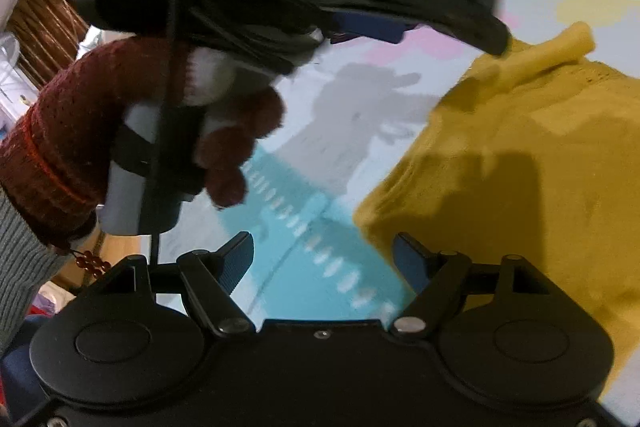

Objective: Fold small clothes
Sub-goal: 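Open the right gripper and withdraw both tools from the sweater, then move both open grippers to the folded yellow sweater's end edge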

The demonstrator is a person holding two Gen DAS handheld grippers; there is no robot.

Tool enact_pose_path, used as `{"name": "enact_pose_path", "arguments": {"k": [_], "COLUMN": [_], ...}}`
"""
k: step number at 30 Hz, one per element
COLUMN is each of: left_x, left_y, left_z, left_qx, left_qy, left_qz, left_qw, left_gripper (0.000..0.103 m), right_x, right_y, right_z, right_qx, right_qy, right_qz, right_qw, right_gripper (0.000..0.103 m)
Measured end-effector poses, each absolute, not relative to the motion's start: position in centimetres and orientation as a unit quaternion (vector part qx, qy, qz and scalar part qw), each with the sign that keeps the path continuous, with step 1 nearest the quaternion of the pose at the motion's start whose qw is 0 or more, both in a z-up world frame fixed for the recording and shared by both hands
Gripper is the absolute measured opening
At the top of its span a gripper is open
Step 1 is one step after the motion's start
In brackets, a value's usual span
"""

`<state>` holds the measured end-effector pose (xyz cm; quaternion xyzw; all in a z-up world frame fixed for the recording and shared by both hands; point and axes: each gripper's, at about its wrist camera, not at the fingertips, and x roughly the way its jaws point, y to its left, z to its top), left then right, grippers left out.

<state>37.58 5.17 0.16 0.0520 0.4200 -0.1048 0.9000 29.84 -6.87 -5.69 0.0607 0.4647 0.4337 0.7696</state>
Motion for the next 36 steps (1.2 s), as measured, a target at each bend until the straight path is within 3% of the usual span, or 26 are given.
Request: {"name": "enact_pose_path", "arguments": {"k": [14, 18, 28, 33, 36], "left_x": [42.9, 43.1, 41.8, 41.7, 41.7], "left_y": [7.4, 9.5, 8.6, 9.2, 10.0], "left_z": [-5.9, -5.6, -4.4, -5.1, -5.4], "left_qx": [0.081, 0.039, 0.137, 0.166, 0.134], "left_qy": [0.45, 0.45, 0.428, 0.444, 0.457], "left_qz": [0.011, 0.011, 0.041, 0.055, 0.042], "left_qw": [0.889, 0.892, 0.893, 0.879, 0.878], "left_gripper": [0.09, 0.09, 0.09, 0.088, 0.088], "right_x": [31.4, 31.8, 31.5, 31.6, 31.4], "right_y": [-9.0, -9.2, -10.4, -10.3, -10.2], "right_z": [-6.2, -6.0, -5.2, -5.2, -5.5], "right_qx": [0.056, 0.063, 0.065, 0.046, 0.035], "right_qy": [0.477, 0.474, 0.441, 0.433, 0.433], "right_qz": [0.391, 0.387, 0.364, 0.355, 0.362], "right_qw": [0.785, 0.789, 0.818, 0.827, 0.825], "right_gripper": [0.081, 0.084, 0.103, 0.103, 0.103]}}
